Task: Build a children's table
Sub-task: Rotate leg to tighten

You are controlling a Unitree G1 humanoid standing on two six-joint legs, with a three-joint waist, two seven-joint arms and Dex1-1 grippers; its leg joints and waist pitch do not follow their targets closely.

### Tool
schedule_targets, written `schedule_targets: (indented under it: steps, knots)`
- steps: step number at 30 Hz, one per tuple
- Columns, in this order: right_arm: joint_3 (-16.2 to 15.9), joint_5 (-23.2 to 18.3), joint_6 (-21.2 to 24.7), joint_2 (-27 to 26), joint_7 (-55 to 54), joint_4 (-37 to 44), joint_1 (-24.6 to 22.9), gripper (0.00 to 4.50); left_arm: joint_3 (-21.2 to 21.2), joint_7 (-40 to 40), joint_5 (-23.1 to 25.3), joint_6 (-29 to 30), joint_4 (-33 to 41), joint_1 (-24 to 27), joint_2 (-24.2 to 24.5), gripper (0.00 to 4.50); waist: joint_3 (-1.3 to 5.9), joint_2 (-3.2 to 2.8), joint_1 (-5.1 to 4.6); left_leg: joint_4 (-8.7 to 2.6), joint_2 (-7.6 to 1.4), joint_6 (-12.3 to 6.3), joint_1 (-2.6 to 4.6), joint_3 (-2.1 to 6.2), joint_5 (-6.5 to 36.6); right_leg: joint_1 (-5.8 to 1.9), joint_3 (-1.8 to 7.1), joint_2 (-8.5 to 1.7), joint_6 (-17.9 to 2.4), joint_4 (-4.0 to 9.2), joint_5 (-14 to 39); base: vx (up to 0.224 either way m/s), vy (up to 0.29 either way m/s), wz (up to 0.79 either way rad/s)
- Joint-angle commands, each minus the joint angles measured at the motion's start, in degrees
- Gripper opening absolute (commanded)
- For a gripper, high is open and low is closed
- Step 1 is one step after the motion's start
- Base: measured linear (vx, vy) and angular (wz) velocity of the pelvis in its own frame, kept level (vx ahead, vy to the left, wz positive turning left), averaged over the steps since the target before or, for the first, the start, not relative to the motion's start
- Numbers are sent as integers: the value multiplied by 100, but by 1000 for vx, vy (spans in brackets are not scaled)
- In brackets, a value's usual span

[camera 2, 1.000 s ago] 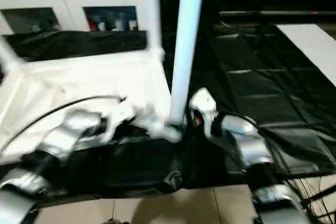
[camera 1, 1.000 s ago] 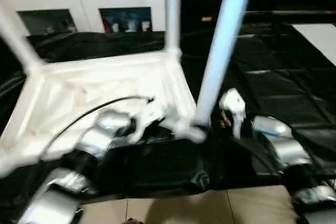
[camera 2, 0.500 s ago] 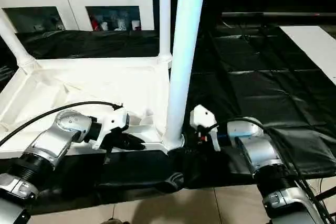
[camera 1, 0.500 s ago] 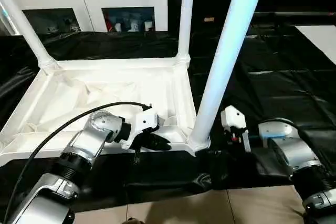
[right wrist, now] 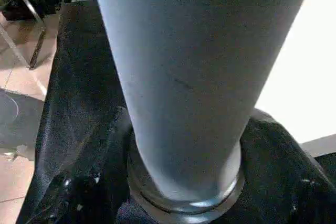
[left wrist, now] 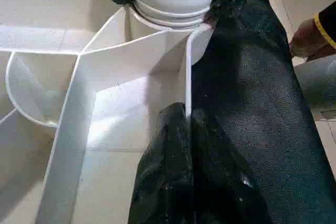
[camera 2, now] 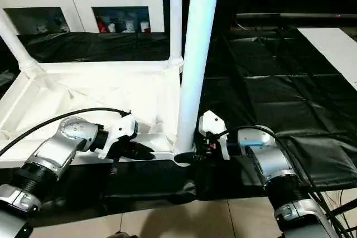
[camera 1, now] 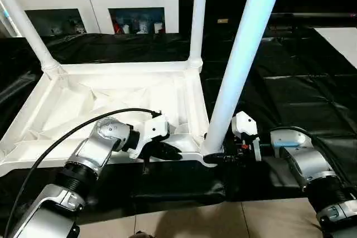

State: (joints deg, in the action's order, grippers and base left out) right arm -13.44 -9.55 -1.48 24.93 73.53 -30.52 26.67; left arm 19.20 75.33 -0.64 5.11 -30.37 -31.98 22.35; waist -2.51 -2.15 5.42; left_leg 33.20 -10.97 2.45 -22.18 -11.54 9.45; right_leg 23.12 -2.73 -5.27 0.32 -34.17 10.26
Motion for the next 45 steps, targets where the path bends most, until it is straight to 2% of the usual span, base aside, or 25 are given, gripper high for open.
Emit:
schedule_targets:
  steps: [1, 2, 8, 11, 13, 14, 16, 17, 18, 20, 21, 23, 24, 25, 26, 27, 28, 29, 31, 33, 35, 37, 39, 44, 45]
  knots:
    - [28, 48, -33, -23, 3, -59, 43, 282, 106, 73, 11, 38, 89, 46, 38, 0, 374, 64, 12, -340, -232, -416, 123, 90, 1204, -252, 161, -276, -1538, 319, 772, 0, 0, 0]
    - [34, 45, -36, -29, -8, -64, 42, 282, 108, 79, 12, 38, 85, 46, 39, 0, 379, 45, 13, -339, -232, -408, 124, 93, 1215, -255, 161, -277, -1542, 316, 776, 0, 0, 0]
    - [76, 45, -57, -113, -193, -111, -18, 262, 130, 60, 38, 40, 57, 58, 24, 0, 383, 55, 5, -336, -229, -390, 129, 91, 1230, -255, 160, -273, -1559, 313, 736, 0, 0, 0]
    - [205, 25, -25, -241, -541, -203, -35, 260, 90, -125, 66, 60, 3, 45, -50, 0, 374, 53, -5, -340, -228, -376, 117, 94, 1272, -254, 161, -278, -1551, 317, 800, 0, 0, 0]
    - [405, 20, 15, -455, -1148, -347, -15, 259, 23, -511, 163, 23, -199, -40, -187, 0, 342, 49, -36, -367, -219, -236, 123, 105, 1543, -231, 166, -284, -1474, 359, 1246, 0, 0, 0]
    - [579, 15, 165, -662, -1750, -440, -4, 259, -43, -865, 233, -33, -415, -143, -334, 0, 335, 68, -55, -375, -217, -190, 123, 109, 1635, -231, 168, -282, -1426, 374, 1398, 0, 0, 0]
    - [824, 27, 320, -1011, -2695, -487, -39, 259, -143, -1421, 310, -59, -730, -318, -587, 0, 318, 48, -98, -406, -204, 18, 161, 133, 1932, -188, 187, -290, -1213, 427, 1974, 0, 0, 0]
    - [894, 36, 332, -1121, -2976, -489, -56, 259, -173, -1597, 332, -59, -825, -373, -666, 0, 322, 64, -103, -410, -201, 64, 171, 141, 1948, -195, 179, -293, -1172, 440, 2025, 0, 0, 0]
    - [1091, 48, 479, -1373, -3729, -528, -71, 258, -206, -1953, 393, -44, -1008, -493, -834, 0, 330, 45, -137, -424, -195, 153, 170, 153, 1975, -179, 188, -290, -1108, 440, 1996, 0, 0, 0]
    - [1316, 103, 624, -1688, -4702, -626, -76, 258, -261, -2453, 454, -4, -1285, -669, -1081, 0, 337, 45, -164, -434, -189, 168, 150, 166, 1954, -198, 179, -284, -1089, 432, 1903, 0, 0, 0]
    - [1363, 218, 576, -1853, -5190, -731, -60, 258, -303, -2809, 480, 20, -1499, -793, -1267, 0, 334, 34, -200, -426, -178, 175, 166, 145, 2015, -159, 192, -271, -1085, 452, 1846, 0, 0, 0]
    - [1437, 331, 473, -2101, -5825, -913, 11, 253, -357, -3356, 543, -20, -1863, -989, -1540, 0, 334, 27, -197, -423, -162, 179, 170, 155, 2061, -173, 185, -282, -1072, 466, 1898, 0, 0, 0]
    - [1478, 356, 434, -2211, -6082, -999, 58, 250, -375, -3592, 580, -64, -2030, -1074, -1653, 0, 333, 18, -201, -415, -159, 158, 176, 150, 2102, -151, 190, -287, -1048, 490, 1961, 0, 0, 0]
    - [1480, 408, 417, -2295, -6262, -1056, 118, 248, -389, -3812, 632, -125, -2192, -1157, -1747, 0, 333, 35, -199, -414, -153, 147, 189, 144, 2106, -150, 189, -280, -1030, 507, 1977, 0, 0, 0]
    - [1444, 534, 282, -2398, -6513, -1115, 242, 248, -311, -4038, 780, -266, -2390, -1269, -1864, 0, 343, 6, -201, -421, -150, 129, 164, 155, 2060, -177, 188, -282, -1014, 497, 1901, 0, 0, 0]
    - [1449, 579, 253, -2448, -6621, -1115, 280, 245, -283, -4082, 839, -338, -2478, -1312, -1907, 0, 352, 9, -195, -417, -150, 97, 151, 155, 1980, -184, 183, -275, -993, 489, 1752, 0, 0, 0]
    - [1481, 548, 307, -2521, -6682, -1100, 316, 245, -264, -4085, 869, -402, -2562, -1353, -1957, 0, 359, -15, -189, -411, -145, 55, 139, 153, 1898, -195, 189, -278, -1002, 474, 1614, 0, 0, 0]
    - [1496, 530, 340, -2552, -6702, -1092, 328, 245, -261, -4085, 876, -426, -2598, -1369, -1977, 0, 358, -11, -191, -413, -141, 29, 130, 151, 1870, -200, 187, -273, -1001, 479, 1562, 0, 0, 0]
    - [1313, 556, 324, -2548, -6307, -868, 238, 245, -180, -3911, 929, -540, -2615, -1381, -1950, 0, 368, 2, -179, -403, -144, -63, 122, 147, 1813, -221, 179, -279, -1045, 461, 1382, 0, 0, 0]
    - [1241, 407, 286, -2533, -5844, -587, 92, 245, -150, -3760, 933, -596, -2610, -1365, -1876, 0, 359, 3, -170, -408, -150, -154, 110, 146, 1836, -240, 178, -284, -1036, 466, 1384, 0, 0, 0]
    - [1220, 403, 253, -2504, -5806, -494, 54, 286, -151, -3740, 946, -656, -2670, -1381, -1847, 0, 358, -2, -169, -412, -154, -167, 111, 149, 1844, -235, 174, -287, -1038, 472, 1432, 0, 0, 0]
    - [1139, 488, 224, -2374, -5782, -408, 33, 288, -172, -3711, 971, -769, -2783, -1403, -1800, 0, 341, -4, -189, -427, -150, -117, 116, 157, 1963, -228, 162, -286, -980, 509, 1756, 0, 0, 0]
    - [1150, 463, 309, -2236, -5671, -283, 15, 316, -183, -3658, 986, -848, -2847, -1405, -1757, 0, 343, -12, -186, -426, -155, -87, 138, 157, 2026, -211, 172, -289, -962, 522, 1891, 0, 0, 0]
    - [998, 430, 717, -1710, -4749, 57, -124, 332, -202, -3581, 989, -956, -2916, -1396, -1714, 0, 354, -12, -169, -421, -165, -152, 131, 149, 1884, -231, 172, -282, -1021, 506, 1633, 0, 0, 0]
    - [946, 351, 704, -1432, -4255, 280, -266, 332, -196, -3509, 991, -1021, -2938, -1384, -1687, 0, 356, -14, -156, -413, -158, -200, 107, 149, 1791, -259, 164, -288, -1031, 497, 1538, 0, 0, 0]
